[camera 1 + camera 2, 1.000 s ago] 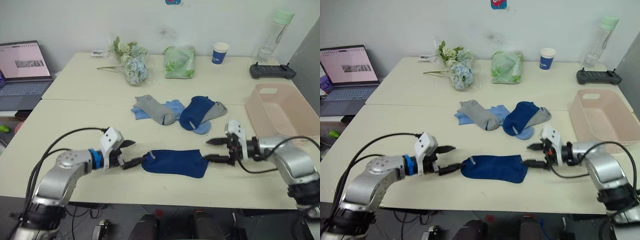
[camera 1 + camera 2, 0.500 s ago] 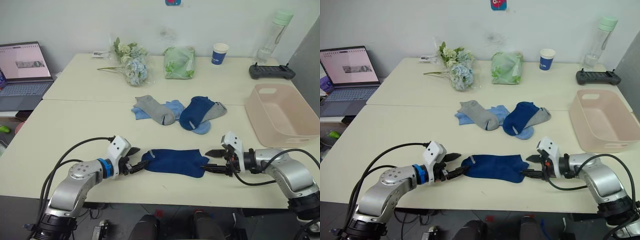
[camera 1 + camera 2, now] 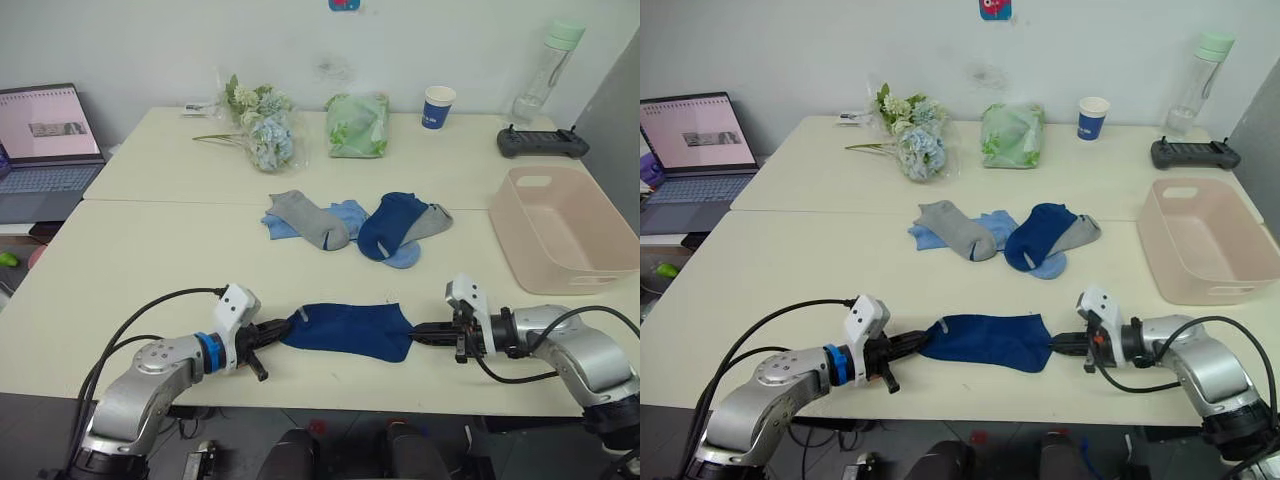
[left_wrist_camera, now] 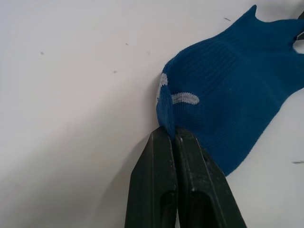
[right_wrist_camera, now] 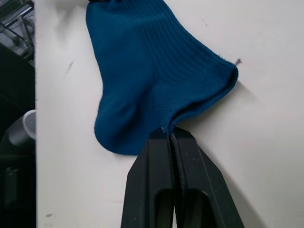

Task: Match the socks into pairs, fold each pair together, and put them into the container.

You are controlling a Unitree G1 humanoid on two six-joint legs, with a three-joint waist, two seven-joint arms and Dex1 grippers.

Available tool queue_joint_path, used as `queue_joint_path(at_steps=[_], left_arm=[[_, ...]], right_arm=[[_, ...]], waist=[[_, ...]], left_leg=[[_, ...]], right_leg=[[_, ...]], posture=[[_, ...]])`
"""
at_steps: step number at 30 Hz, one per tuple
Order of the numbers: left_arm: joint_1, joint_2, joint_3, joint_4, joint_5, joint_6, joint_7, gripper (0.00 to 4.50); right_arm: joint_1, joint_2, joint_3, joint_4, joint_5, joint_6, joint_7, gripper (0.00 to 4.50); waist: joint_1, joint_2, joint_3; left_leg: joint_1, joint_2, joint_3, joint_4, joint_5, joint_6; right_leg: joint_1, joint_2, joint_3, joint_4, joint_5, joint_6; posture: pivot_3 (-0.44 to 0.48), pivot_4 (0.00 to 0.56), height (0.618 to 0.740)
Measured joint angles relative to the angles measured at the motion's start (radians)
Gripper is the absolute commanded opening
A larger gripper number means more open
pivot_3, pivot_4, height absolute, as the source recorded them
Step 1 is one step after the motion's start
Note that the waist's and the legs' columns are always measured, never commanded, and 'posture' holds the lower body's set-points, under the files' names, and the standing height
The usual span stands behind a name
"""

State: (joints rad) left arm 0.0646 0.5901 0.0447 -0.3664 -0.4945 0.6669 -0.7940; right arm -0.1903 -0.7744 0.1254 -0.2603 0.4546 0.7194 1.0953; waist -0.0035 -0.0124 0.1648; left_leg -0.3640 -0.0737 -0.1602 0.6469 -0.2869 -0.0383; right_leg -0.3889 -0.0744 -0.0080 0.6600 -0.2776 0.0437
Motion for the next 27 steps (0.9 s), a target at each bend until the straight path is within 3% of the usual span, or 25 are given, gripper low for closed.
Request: queue_joint_path(at_steps=[7, 20, 27], left_arm=[[0.126, -0.010, 0.031, -0.109, -0.076, 0.062, 0.043, 0.03], [0.096, -0.045, -0.026, -0.100, -0.033, 0.043, 0.114, 0.03], [0.104, -0.044, -0.020, -0.106, -0.037, 0.020, 0.124, 2.19]], right_arm=[[0.030, -0.086, -0.048, -0.083, 0.079, 0.076, 0.038, 0.00], [0.035, -0.064, -0.020, -0.050, 0.004, 0.012, -0.031, 0.00], [0.032, -0.061, -0.020, 0.002, -0.038, -0.056, -0.037, 2.38]], waist=[[0.002, 0.000, 0.000], [0.002, 0.000, 0.000], [0.002, 0.000, 0.000]], left_leg=[[0.000, 0.000, 0.000, 0.000, -0.002, 0.004], [0.000, 0.000, 0.001, 0.000, -0.001, 0.002], [0.000, 0.000, 0.001, 0.000, 0.000, 0.000]], right_leg=[[0.001, 0.000, 0.000, 0.000, 0.000, 0.000], [0.001, 0.000, 0.000, -0.001, 0.000, 0.000], [0.001, 0.000, 0.000, -0.001, 0.000, 0.000]], posture=[[0.000, 0.150, 0.740], [0.000, 0.150, 0.740], [0.000, 0.150, 0.740]])
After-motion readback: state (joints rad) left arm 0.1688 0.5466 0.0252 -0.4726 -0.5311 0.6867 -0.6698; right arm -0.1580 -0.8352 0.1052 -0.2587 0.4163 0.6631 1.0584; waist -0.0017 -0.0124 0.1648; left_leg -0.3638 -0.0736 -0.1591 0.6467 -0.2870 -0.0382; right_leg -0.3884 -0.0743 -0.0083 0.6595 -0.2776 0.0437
